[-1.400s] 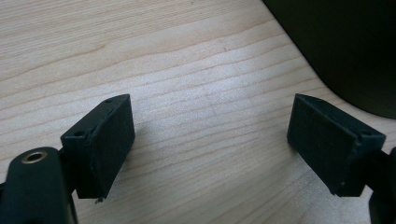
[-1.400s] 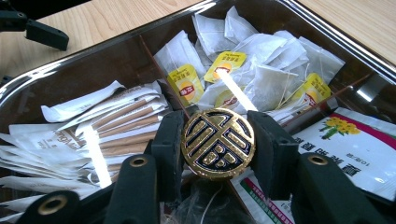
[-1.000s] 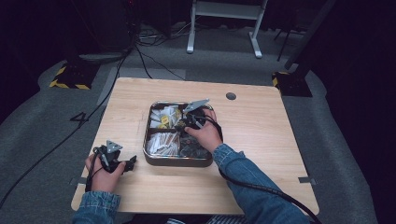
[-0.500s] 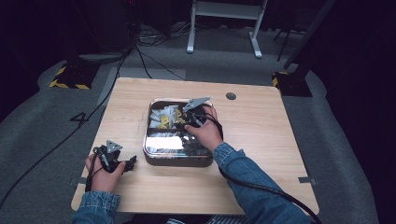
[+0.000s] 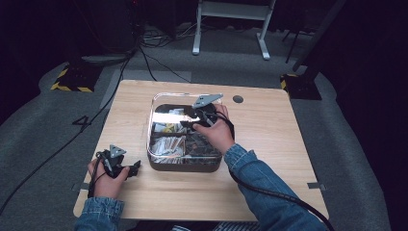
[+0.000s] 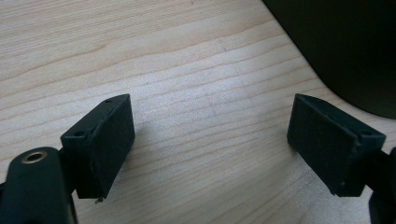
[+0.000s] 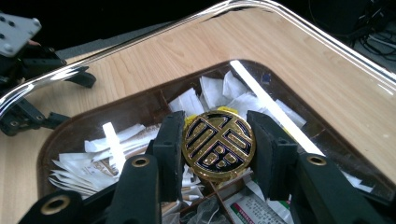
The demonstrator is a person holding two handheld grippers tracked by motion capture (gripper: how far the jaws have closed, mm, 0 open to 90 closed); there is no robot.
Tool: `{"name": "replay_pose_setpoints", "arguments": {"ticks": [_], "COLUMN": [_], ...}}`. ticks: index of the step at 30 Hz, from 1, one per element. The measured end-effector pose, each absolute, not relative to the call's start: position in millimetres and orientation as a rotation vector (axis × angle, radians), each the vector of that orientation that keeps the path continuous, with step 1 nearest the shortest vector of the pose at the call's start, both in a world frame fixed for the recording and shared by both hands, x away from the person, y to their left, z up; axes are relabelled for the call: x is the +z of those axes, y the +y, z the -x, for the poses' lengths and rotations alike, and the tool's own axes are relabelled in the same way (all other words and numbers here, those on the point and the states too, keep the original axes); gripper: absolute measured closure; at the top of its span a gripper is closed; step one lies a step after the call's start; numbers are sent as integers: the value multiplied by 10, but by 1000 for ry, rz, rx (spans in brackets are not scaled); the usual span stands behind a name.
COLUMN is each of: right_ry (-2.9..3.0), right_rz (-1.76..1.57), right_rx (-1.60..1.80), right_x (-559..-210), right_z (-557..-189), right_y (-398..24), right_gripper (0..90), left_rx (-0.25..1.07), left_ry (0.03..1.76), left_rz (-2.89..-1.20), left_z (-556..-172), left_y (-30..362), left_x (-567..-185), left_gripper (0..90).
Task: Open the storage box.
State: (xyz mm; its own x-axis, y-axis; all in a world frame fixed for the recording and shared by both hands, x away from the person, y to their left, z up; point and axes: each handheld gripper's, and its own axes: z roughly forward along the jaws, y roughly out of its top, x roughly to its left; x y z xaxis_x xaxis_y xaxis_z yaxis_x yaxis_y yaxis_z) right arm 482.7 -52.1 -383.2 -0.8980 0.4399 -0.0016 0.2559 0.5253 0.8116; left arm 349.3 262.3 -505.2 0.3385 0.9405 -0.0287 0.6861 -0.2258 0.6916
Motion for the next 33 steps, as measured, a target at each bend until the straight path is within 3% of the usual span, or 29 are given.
{"name": "replay_pose_setpoints", "arguments": {"ticks": [20,33], "right_ry": [2500,2464], "right_rz": [-600,-644], "right_rx": [1353,1324], "right_x": [-3614,-3501], "right_z": [-4780,-4749], "right_y": [-793,-1241], "right_gripper": [592,592], "left_rx": [537,533], "left_ry": [1412,1413], "left_rz": [-1997,-1999], "left_z": [-3499,-3538], "left_y": [2625,2606], "left_x": [-5054,-5052], "left_gripper": [153,153]}}
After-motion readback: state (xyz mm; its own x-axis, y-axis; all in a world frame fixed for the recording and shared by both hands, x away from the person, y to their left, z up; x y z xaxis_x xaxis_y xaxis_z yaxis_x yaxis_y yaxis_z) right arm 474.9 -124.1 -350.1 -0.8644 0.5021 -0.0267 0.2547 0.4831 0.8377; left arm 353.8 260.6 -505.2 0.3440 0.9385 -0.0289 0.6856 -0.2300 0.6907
